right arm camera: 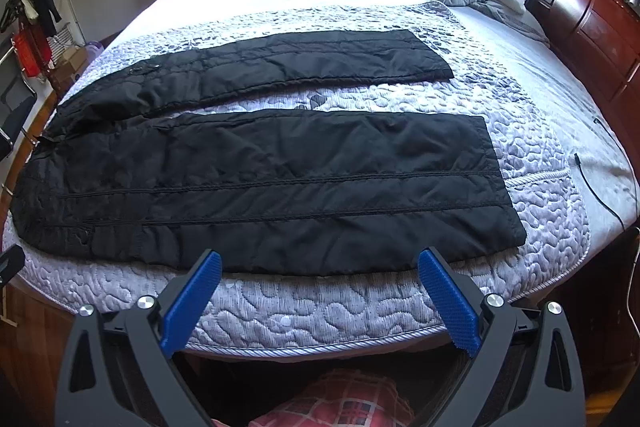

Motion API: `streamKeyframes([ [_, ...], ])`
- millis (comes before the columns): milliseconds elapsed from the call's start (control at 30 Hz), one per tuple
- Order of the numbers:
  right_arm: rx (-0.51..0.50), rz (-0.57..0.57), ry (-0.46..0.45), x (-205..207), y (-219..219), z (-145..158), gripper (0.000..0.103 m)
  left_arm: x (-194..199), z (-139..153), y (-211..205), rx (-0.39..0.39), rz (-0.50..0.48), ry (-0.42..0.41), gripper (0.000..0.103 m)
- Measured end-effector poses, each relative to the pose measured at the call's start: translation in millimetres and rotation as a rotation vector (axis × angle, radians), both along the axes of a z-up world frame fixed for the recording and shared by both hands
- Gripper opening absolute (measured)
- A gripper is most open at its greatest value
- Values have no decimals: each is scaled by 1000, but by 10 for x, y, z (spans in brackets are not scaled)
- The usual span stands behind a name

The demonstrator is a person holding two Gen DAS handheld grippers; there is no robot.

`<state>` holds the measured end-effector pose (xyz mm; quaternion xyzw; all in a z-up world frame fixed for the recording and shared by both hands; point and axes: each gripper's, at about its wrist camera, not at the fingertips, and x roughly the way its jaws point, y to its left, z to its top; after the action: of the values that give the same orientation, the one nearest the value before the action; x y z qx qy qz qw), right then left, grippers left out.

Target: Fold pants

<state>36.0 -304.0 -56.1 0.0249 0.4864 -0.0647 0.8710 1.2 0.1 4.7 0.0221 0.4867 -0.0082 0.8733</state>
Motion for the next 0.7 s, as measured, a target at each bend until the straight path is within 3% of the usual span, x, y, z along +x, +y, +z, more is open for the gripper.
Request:
streamKeyframes([
  [700,0,-1,-1,18,-9,-1,99,28,43,-16,4,-3,-2,100],
])
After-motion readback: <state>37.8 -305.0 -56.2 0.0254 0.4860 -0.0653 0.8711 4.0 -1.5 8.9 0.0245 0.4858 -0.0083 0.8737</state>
